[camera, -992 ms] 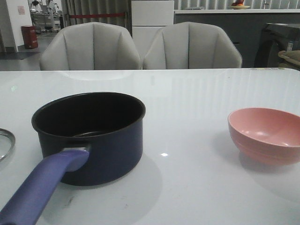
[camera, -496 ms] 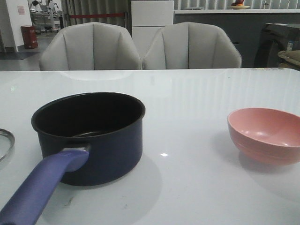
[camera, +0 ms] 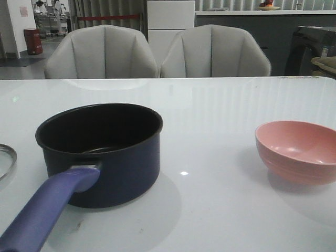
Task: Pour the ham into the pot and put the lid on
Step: 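Close the left gripper on the knob and lift the glass lid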
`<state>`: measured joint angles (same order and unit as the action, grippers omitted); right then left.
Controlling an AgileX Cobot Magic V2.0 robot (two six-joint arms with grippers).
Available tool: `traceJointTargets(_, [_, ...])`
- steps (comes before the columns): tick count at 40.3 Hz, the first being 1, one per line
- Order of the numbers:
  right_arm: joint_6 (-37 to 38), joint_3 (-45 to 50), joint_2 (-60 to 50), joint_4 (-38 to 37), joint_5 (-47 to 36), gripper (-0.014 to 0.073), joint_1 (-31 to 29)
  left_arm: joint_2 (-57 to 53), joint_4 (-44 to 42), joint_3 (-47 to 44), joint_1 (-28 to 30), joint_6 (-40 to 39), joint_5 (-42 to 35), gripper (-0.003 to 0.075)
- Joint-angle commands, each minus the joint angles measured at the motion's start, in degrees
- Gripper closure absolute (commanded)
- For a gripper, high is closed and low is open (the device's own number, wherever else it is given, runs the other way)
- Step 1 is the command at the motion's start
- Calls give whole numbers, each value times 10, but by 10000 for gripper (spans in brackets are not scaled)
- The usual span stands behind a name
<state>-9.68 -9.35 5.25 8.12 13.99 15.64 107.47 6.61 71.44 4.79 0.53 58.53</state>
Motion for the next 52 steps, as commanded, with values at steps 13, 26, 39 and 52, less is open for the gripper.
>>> traceJointTargets(13, [-4,-15,6,-4,-45,453,1,-55,7,42,0,4,1,606])
traceJointTargets(26, [-4,-15,6,-4,-45,453,1,-75,6,93,-4,19,64,606])
traceJointTargets(39, [-4,-15,6,-4,-45,453,1,-76,6,177,-82,27,117,606])
traceJointTargets(52, [-4,-15,6,-4,-45,453,1,-75,5,259,-197,31,147,606])
